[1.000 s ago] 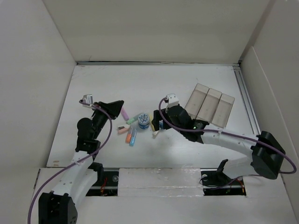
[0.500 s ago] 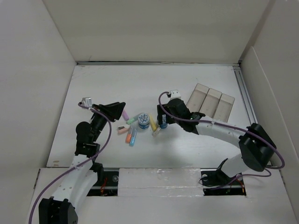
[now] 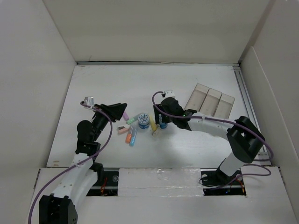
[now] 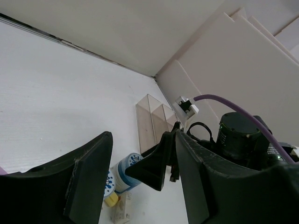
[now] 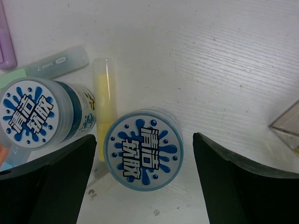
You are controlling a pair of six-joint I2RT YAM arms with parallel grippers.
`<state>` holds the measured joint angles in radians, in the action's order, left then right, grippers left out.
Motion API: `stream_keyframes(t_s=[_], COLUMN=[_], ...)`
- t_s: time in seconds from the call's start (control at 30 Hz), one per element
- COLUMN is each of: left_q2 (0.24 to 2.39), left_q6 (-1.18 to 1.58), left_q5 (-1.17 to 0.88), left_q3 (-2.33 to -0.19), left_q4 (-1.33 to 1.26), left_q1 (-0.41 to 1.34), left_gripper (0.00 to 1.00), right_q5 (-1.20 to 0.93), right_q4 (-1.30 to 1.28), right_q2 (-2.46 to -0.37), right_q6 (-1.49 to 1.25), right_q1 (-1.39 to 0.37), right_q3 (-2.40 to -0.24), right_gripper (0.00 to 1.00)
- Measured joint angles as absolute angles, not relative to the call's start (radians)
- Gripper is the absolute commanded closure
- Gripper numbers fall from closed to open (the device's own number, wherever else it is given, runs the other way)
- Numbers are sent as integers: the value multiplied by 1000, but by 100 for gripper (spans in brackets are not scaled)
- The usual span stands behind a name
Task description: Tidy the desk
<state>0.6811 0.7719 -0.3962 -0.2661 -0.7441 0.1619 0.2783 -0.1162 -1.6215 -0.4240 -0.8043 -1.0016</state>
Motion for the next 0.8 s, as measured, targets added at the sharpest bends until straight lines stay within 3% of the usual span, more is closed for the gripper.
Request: stream_keyframes(t_s=[0.23, 0.33, 0.6, 0.8], left_q2=[673, 670, 670, 662], left_q6=[778, 780, 785, 788], left_q5=[-400, -400, -404, -408], left_q3=[-266, -266, -266, -266], left_q4=[-744, -744, -744, -744], left_q1=[162, 162, 162, 162], left_gripper=[48, 48, 48, 48], right_q5=[328, 341, 385, 394], right_q4=[-136, -151, -221, -186], right_q2=[-1645, -1646, -1605, -1436], right_q6=[-441, -444, -430, -430], right_q1=[-826, -826, -803, -589], right_q3=[-1002, -1009, -1092, -1183], right_gripper=[28, 44, 44, 44])
